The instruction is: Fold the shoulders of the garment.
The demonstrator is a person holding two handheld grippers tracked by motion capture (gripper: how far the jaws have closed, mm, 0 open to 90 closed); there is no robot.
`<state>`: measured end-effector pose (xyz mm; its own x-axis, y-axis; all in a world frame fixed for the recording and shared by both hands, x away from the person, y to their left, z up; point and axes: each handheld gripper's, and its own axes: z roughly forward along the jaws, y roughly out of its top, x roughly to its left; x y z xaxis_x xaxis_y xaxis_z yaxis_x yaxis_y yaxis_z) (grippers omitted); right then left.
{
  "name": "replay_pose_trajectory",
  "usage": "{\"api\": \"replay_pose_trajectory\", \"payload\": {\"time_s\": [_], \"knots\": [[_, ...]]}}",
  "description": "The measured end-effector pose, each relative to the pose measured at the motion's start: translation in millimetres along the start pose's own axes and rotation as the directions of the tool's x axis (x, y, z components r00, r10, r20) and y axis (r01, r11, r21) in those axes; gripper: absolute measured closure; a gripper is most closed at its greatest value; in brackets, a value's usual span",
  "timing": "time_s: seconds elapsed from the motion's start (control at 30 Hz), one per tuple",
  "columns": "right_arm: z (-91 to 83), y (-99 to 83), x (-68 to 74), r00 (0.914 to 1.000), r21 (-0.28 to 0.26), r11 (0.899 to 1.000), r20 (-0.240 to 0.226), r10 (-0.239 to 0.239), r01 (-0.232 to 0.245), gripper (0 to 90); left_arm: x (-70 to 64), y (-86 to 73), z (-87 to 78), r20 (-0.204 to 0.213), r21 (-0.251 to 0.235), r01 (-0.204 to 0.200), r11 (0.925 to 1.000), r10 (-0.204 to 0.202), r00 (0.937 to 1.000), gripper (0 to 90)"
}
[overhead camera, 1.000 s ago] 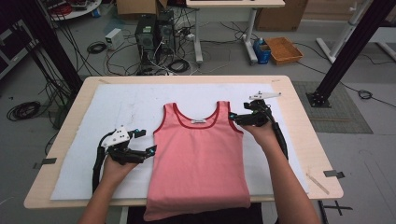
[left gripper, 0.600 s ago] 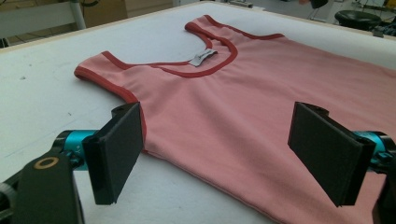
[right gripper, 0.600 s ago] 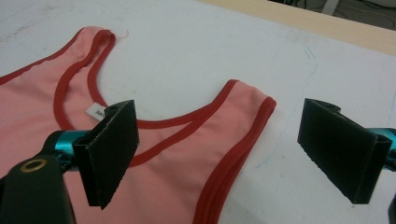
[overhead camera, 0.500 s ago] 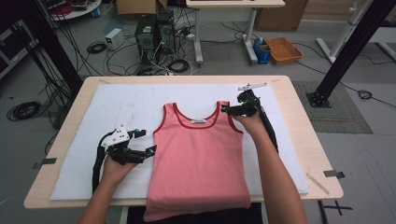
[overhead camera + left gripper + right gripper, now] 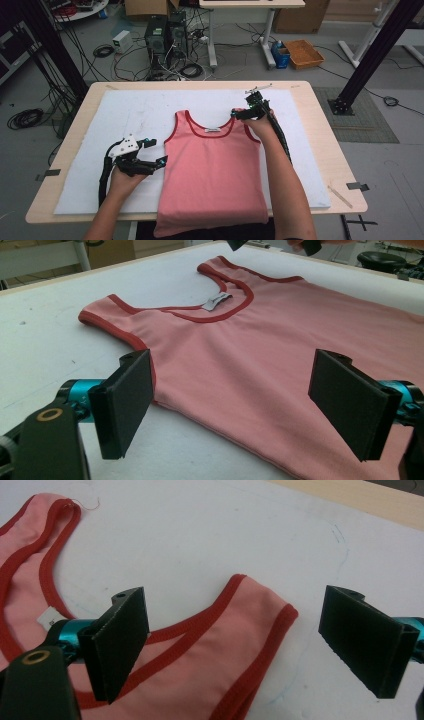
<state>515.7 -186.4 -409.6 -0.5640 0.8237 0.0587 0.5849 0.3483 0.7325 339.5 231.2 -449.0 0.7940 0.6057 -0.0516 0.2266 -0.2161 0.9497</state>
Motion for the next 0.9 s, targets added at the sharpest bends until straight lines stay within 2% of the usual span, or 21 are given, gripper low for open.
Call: {"api": "replay_pose_trajectory", "payload": {"time_s": [0.17, 0.27, 0.4, 0.47, 0.6, 0.77, 0.8, 0.83, 0.9], "knots": [[9.5, 1.1, -0.5, 0.999, 0.033, 0.999, 0.04, -0.019, 0.018, 12.2, 0.1, 0.0, 0.1, -0.003, 0.0, 0.005, 1.0, -0.005, 1.0, 18.4], [15.4, -0.7, -2.7, 0.9988, 0.044, 0.999, 0.048, -0.011, 0.009, 12.2, 0.7, 0.2, 0.5, 0.0, 0.006, 0.007, 1.0, -0.007, 1.0, 18.4], [23.9, -4.8, -7.3, 0.9997, 0.069, 0.998, 0.023, 0.012, -0.014, 12.2, 0.5, 1.3, 3.5, 0.008, 0.033, 0.008, 0.9994, -0.008, 0.9999, 18.4], [26.5, -6.1, -8.9, 0.9993, 0.07, 0.997, 0.027, 0.025, -0.027, 12.3, 0.5, 1.3, 3.3, 0.007, 0.034, 0.009, 0.9994, -0.009, 0.9999, 18.3], [30.2, -7.8, -9.3, 0.9993, 0.086, 0.996, 0.025, 0.027, -0.029, 22.4, 0.4, 1.2, 3.3, 0.005, 0.032, 0.01, 0.9994, -0.01, 0.9999, 18.4], [32.0, -8.1, -5.5, 0.9999, 0.091, 0.996, 0.012, 0.006, -0.007, 47.9, 0.7, 1.2, 3.1, 0.006, 0.032, 0.01, 0.9994, -0.01, 0.9999, 18.4], [32.3, -8.1, -4.6, 0.9998, 0.093, 0.996, 0.02, -0.007, 0.005, 49.4, 0.8, 1.2, 3.0, 0.008, 0.031, 0.01, 0.9995, -0.01, 0.9999, 18.4], [33.2, -8.7, -3.4, 0.9993, 0.103, 0.995, 0.037, -0.006, 0.002, 54.7, 0.9, 1.1, 3.1, 0.008, 0.031, 0.011, 0.9995, -0.011, 0.9999, 18.4], [33.2, -9.4, -3.0, 0.9988, 0.099, 0.995, 0.05, -0.002, -0.002, 57.9, 0.9, 1.1, 3.1, 0.008, 0.031, 0.011, 0.9995, -0.011, 0.9999, 18.4]]}}
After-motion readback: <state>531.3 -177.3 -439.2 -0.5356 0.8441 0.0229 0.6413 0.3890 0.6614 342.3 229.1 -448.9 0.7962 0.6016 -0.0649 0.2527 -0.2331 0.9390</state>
